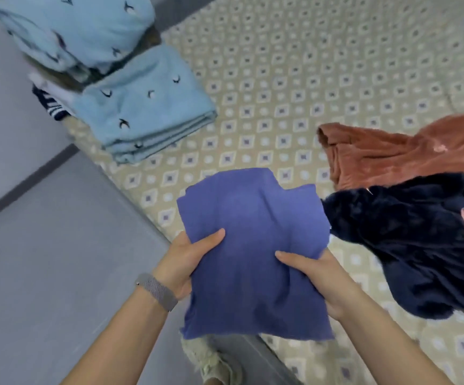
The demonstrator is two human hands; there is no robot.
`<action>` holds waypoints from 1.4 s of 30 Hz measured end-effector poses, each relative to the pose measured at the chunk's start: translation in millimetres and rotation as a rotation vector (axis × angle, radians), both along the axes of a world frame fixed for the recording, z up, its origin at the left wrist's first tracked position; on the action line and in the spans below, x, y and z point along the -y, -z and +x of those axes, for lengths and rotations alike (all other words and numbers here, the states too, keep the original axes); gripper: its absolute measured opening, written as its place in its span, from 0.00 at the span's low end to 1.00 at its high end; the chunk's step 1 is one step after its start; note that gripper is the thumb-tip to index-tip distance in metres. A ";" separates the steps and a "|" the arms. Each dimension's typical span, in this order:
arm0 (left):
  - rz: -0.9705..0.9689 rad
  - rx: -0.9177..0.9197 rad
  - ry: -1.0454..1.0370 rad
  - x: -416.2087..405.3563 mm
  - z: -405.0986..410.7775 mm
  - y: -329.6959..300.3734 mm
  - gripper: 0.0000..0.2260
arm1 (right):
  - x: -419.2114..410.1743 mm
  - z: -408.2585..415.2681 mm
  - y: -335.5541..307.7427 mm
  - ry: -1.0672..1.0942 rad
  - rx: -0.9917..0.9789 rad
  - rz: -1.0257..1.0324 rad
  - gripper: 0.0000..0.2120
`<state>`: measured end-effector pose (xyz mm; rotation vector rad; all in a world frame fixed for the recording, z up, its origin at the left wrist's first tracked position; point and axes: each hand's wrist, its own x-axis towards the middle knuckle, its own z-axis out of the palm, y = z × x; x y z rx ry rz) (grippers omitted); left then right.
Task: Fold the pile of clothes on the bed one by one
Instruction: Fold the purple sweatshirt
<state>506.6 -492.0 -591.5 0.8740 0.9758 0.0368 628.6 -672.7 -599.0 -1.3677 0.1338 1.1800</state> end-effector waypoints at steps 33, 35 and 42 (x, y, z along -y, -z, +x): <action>1.192 -0.342 0.615 -501.4 185.8 132.1 0.24 | -491.3 76.3 136.3 0.479 -0.223 0.128 0.21; 1.198 -0.369 0.627 -503.9 188.6 135.9 0.24 | -489.0 77.5 138.7 0.477 -0.228 0.140 0.22; 1.640 -0.656 0.815 -460.5 203.4 106.3 0.25 | -451.8 80.5 141.6 0.359 -0.182 0.192 0.21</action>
